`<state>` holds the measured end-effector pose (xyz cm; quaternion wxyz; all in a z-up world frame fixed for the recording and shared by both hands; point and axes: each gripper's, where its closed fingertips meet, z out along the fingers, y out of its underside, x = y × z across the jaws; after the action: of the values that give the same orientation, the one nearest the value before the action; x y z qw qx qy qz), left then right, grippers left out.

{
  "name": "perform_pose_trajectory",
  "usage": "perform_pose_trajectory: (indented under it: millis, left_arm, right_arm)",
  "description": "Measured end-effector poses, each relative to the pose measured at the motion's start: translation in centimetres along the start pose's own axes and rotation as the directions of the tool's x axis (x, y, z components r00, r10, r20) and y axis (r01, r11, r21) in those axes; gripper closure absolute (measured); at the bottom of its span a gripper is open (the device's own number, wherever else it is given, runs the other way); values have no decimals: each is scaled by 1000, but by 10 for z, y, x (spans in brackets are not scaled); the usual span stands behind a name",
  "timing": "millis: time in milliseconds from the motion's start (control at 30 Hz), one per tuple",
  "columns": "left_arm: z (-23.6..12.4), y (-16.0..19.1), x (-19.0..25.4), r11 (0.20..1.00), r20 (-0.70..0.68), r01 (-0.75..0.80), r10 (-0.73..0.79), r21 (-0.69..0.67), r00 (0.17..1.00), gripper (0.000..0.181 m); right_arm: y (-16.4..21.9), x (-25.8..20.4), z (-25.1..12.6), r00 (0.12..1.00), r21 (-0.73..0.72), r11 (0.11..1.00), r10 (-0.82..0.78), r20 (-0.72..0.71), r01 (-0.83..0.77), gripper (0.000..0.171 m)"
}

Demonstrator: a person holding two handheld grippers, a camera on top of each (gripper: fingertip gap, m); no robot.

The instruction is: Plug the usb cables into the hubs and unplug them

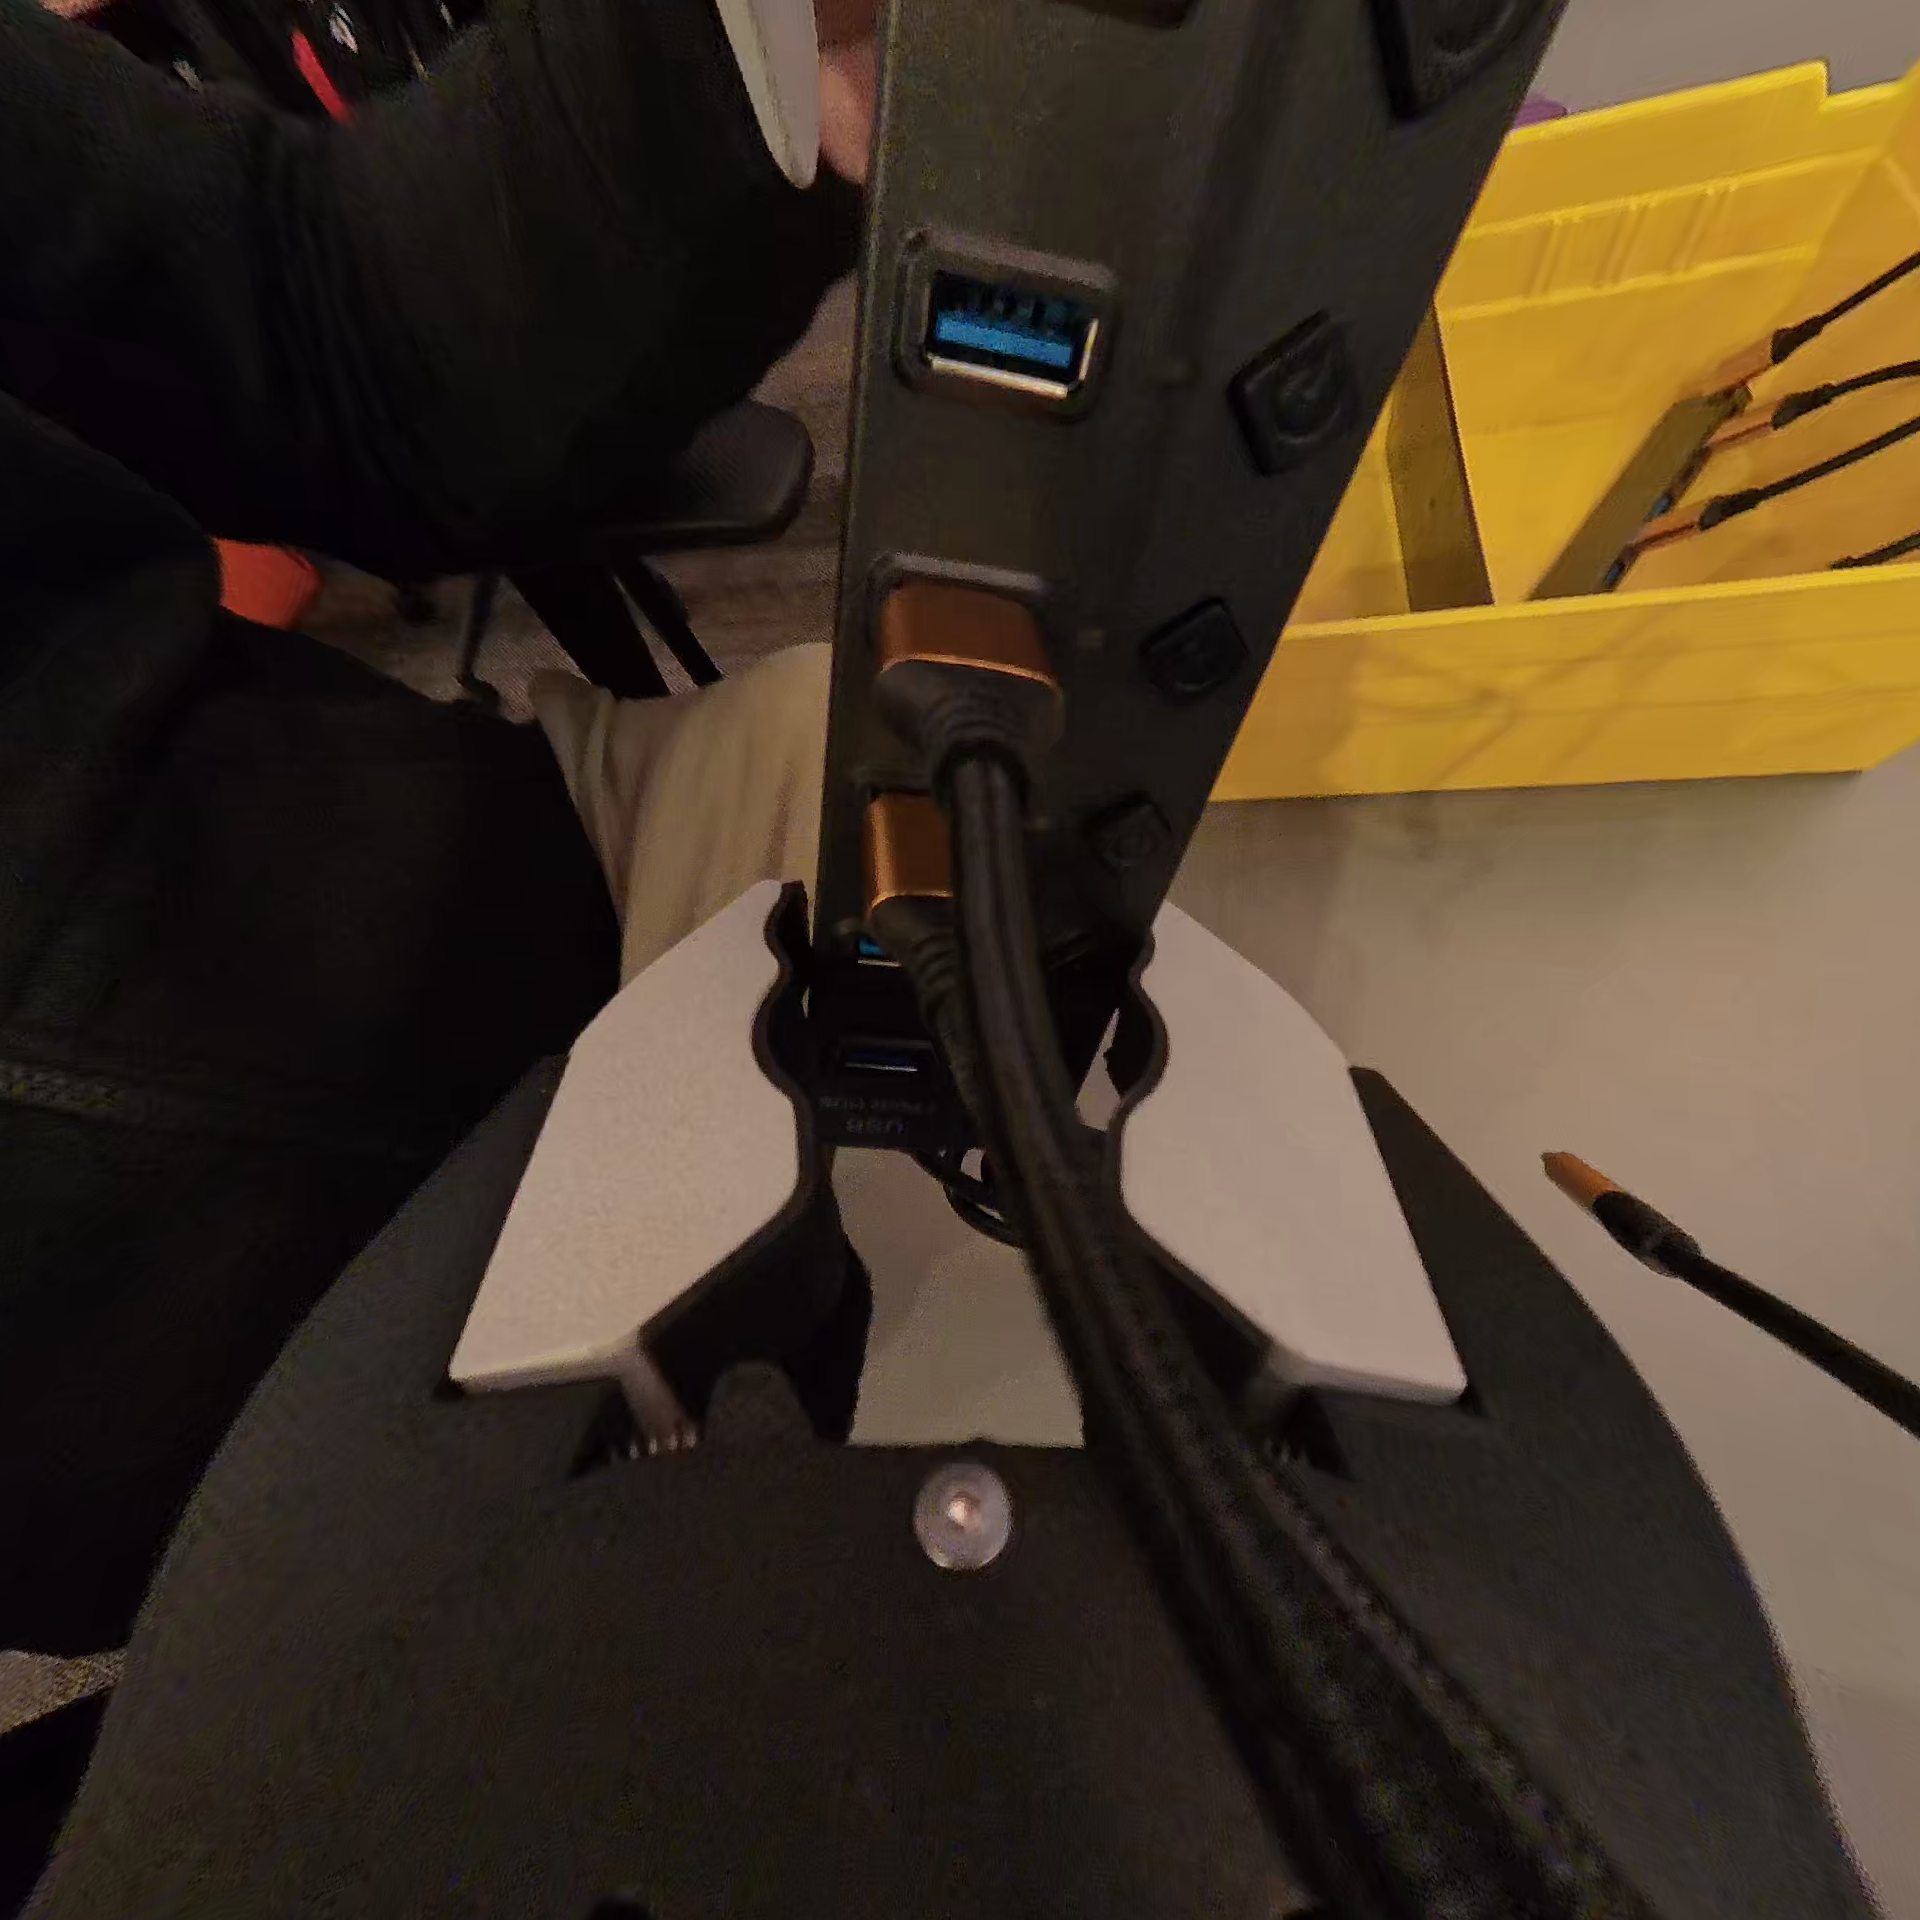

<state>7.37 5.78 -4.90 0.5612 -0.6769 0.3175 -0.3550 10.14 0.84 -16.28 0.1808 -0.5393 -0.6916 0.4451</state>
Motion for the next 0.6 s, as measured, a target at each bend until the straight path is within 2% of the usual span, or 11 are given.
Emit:
perform_pose_trajectory:
  millis: [333, 433, 600]
  left_arm:
    - [10, 44, 9, 962, -36, -49, 41, -268, 999, 114]
    - [9, 55, 8, 933, -16, -93, 94, -348, 995, 99]
    - [15, 67, 17, 889, -46, -186, 184, -418, 982, 108]
  right_arm:
    - [28, 10, -2, 993, -174, 983, -82, -84, 66, 116]
    - [36, 10, -5, 989, -231, 968, -121, -89, 98, 116]
    - [44, 11, -5, 983, -296, 948, -155, -101, 119, 116]
